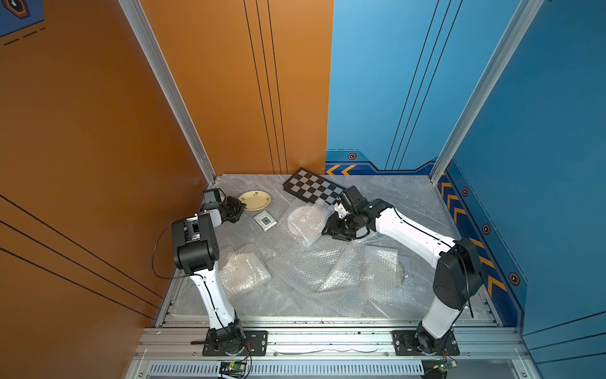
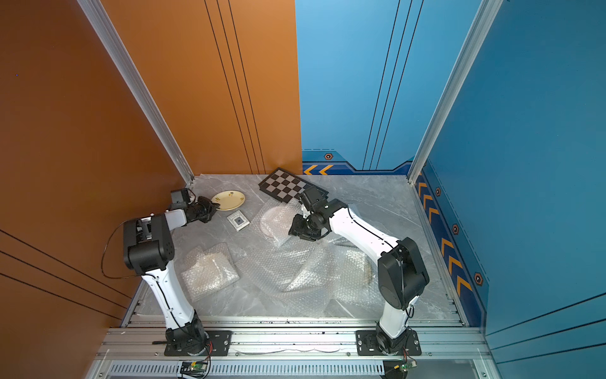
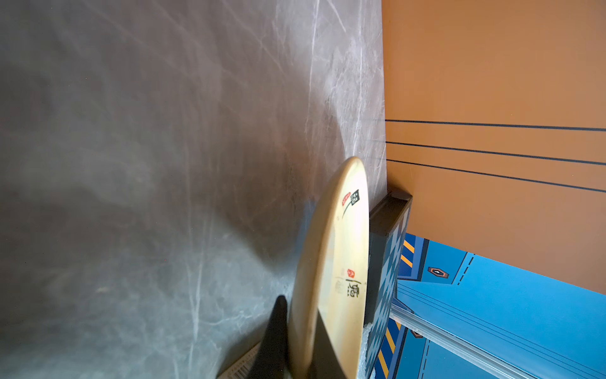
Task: Unpack dinner plates from bubble wrap
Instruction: Place the plate at the corner of the board.
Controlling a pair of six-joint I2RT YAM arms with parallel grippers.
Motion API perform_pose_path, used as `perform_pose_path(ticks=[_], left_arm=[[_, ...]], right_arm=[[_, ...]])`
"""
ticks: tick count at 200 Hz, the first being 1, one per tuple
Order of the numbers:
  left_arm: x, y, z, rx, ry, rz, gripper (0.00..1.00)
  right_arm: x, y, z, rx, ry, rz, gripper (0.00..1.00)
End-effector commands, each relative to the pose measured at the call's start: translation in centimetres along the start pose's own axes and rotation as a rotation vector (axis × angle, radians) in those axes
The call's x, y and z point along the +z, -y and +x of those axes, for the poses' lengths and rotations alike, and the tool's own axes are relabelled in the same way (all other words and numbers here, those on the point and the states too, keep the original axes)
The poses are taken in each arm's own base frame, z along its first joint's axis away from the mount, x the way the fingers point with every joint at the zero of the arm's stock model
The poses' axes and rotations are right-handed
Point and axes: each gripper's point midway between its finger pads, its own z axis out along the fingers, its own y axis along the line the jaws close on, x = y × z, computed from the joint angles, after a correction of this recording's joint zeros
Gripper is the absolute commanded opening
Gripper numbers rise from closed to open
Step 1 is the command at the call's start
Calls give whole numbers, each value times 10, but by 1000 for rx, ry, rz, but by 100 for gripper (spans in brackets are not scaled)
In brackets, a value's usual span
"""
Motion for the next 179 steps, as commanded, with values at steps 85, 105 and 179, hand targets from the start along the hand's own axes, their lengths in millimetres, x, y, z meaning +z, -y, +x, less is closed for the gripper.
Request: perform_pose_path(ticks=[85, 105, 179], left_arm=[[15, -22, -30, -73, 71, -44, 6], [16, -25, -30, -81, 66, -47, 13], [13, -28, -27, -83, 62, -53, 36]], right_arm=[[3, 5, 1, 14, -43, 29, 51], [4, 3, 0, 12, -45, 26, 51], [4, 3, 0, 4, -47, 27, 51]])
